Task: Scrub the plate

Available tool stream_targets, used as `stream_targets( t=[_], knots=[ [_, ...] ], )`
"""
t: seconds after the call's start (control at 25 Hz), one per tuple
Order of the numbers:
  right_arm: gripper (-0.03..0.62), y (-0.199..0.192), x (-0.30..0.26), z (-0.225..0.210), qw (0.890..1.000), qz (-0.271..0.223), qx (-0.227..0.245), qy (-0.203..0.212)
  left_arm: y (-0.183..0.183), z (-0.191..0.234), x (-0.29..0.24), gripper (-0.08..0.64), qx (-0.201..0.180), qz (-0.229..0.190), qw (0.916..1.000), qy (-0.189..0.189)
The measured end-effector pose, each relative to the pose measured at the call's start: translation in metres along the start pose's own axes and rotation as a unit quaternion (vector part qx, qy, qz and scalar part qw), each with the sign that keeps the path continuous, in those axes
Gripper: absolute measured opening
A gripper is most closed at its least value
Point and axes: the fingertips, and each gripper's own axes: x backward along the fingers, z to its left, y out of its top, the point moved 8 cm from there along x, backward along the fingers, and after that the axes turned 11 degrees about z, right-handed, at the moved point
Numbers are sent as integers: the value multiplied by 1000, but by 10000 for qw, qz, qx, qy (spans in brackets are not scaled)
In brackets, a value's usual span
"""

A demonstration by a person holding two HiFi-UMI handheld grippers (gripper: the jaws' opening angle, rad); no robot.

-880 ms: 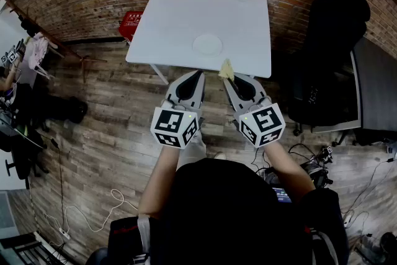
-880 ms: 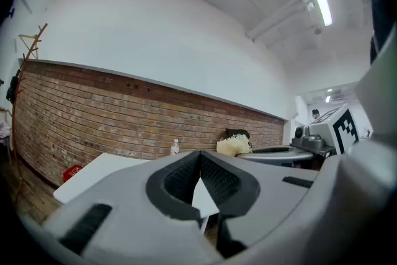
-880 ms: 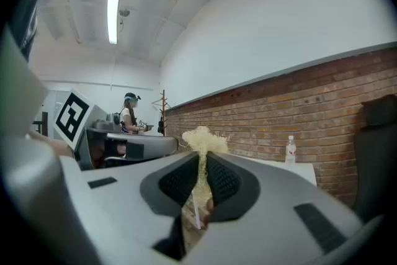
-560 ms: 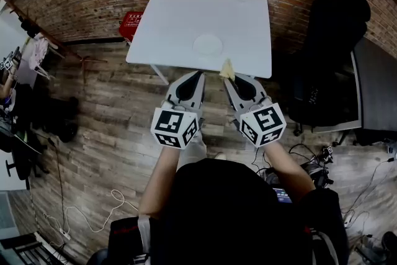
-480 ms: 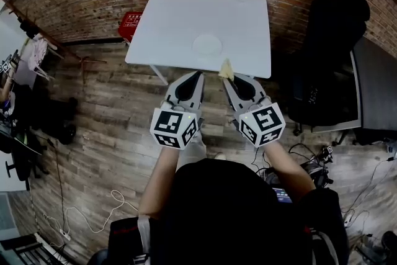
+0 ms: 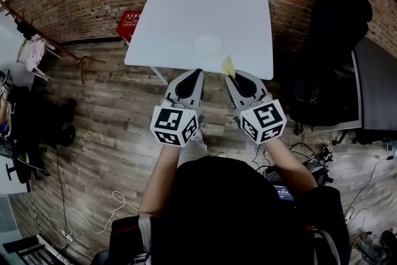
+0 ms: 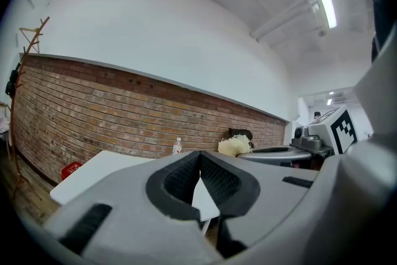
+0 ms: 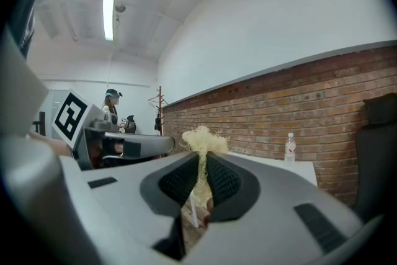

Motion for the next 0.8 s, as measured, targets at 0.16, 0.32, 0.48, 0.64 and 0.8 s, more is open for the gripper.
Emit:
stream_targets(
  t=[0.16,0.32,0.48,0.64,0.8],
  knots=[
    [43,5,-16,-7,9999,89,86,-4,3,14,-10,20,23,-26,10000,-2],
    [43,15,-35,-17,9999,137,83,-34,8,36,-19,20,122,17,9999,27],
    [43,25,-58,-19,9998,196,45,-63,15,61,-30,20,189,86,9998,-15],
    [43,32,-80,-17,9994,304,-4,-136,19,83,-38,20,174,218,9995,-161],
    [43,38,-101,-18,9989,364,-127,-277,16,106,-45,20,197,402,9985,-301]
  ],
)
